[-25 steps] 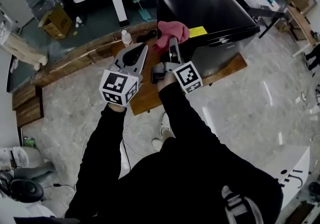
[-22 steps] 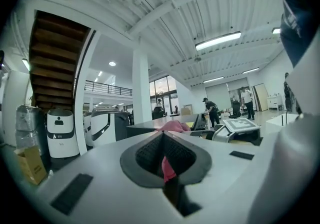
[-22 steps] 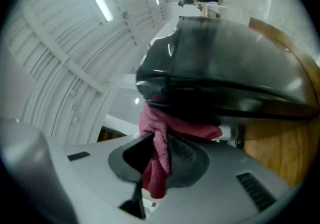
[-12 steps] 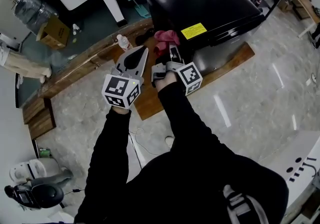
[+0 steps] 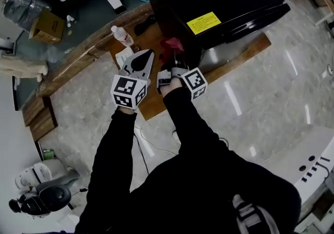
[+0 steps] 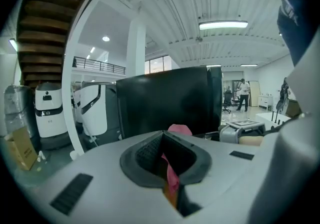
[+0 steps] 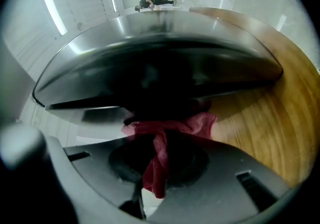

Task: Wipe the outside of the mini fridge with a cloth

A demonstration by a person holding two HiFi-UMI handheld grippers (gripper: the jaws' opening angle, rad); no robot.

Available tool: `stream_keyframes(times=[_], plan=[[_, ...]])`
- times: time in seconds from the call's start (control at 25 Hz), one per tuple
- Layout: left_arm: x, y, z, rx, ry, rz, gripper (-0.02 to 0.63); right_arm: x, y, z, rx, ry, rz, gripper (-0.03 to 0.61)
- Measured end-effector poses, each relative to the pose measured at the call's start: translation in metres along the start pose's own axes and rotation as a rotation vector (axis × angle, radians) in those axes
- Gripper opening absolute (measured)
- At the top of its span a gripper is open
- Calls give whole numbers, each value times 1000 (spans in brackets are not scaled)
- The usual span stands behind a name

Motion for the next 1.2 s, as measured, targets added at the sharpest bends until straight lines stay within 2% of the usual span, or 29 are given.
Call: stream_keyframes(times=[0.44,0.8,0.88,1.0,1.08,1.2], plan=[[8,107,-60,144,64,74,6,-149,-17,5,-30,225,27,64],[14,169,-91,233,107,132,6,-223,-27,11,-65,357,42,64],[17,178,-97,246,108,143,6,-228,-22,9,-38,366,88,63],[31,176,-99,236,82,144,6,-206,9,-5,96,313,177,63],[46,158,-93,206,56,122,6,-173,33,-16,177,243,202,63],[75,108,-76,121,-4,98,6,-111,64,-38,263,125,222,63]])
Point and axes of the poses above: the fingertips, and each gripper's own axes: z backward along the fingers, x to its left, y out of its underside, the point moved 1 cm from there along z, backward along the fingers, and after that the axes turned 4 degrees about -y, right-handed, at the moved point
